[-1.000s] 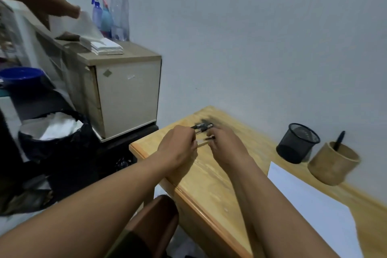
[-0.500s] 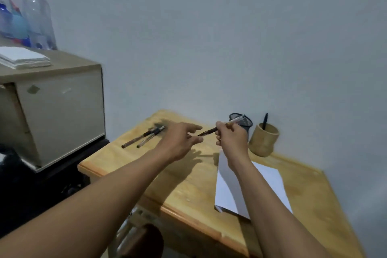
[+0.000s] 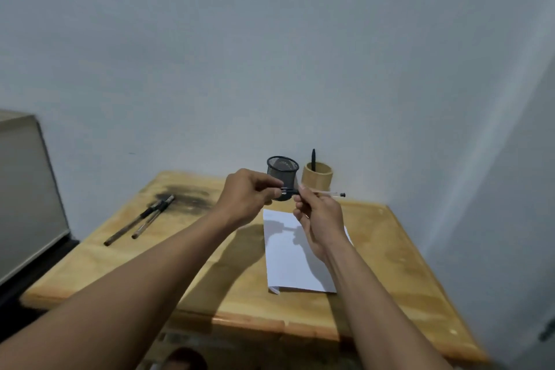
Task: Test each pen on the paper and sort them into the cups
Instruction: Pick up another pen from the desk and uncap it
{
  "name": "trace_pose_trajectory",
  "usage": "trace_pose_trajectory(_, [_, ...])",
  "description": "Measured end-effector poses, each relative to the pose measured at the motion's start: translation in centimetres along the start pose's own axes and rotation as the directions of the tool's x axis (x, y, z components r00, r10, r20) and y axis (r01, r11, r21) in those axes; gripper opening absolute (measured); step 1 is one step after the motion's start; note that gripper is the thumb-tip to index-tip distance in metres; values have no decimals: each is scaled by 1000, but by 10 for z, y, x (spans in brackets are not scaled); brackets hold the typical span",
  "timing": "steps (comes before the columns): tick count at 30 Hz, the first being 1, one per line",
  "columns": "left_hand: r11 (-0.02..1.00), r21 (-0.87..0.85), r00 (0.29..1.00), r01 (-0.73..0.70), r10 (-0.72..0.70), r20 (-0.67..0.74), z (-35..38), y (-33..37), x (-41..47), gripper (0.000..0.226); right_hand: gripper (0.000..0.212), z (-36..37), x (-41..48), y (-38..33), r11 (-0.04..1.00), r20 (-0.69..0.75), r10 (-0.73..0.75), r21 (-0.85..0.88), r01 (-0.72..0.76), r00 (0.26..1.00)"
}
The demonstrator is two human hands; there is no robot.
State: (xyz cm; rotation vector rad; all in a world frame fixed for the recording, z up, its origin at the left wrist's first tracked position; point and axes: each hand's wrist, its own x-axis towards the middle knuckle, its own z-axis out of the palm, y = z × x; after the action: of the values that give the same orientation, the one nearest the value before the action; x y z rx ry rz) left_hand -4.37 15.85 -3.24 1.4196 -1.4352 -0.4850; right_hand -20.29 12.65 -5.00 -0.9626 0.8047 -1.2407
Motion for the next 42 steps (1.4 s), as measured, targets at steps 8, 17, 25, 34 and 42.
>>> trace_pose_trajectory(8, [999,36,998,4,-6,66,4,0,2,8,13,-5,1,-1,996,-45,-56,-71,53,997])
trace_pose_trajectory(17, [998,47,999,36,-38,30,-2,-11,4,8,16,10,7,12,1000,-95,-10,-25,7,995])
trace_pose_trajectory(25, [982,115,988,151,-154,11,-32,-55,6,8,17,-22,22,11,992,-141,-50,-125,32,989])
trace_pose_trajectory(34, [955,235,983,180,-165,-80,1,-76,29,18,20,-13,27,49,983,-170,32,-172,-62,985])
trace_pose_trajectory(42, [921,342,979,190,-202,2,29,-108,51,19,20,-17,35,64,978,-174,-3,-207,-33,985])
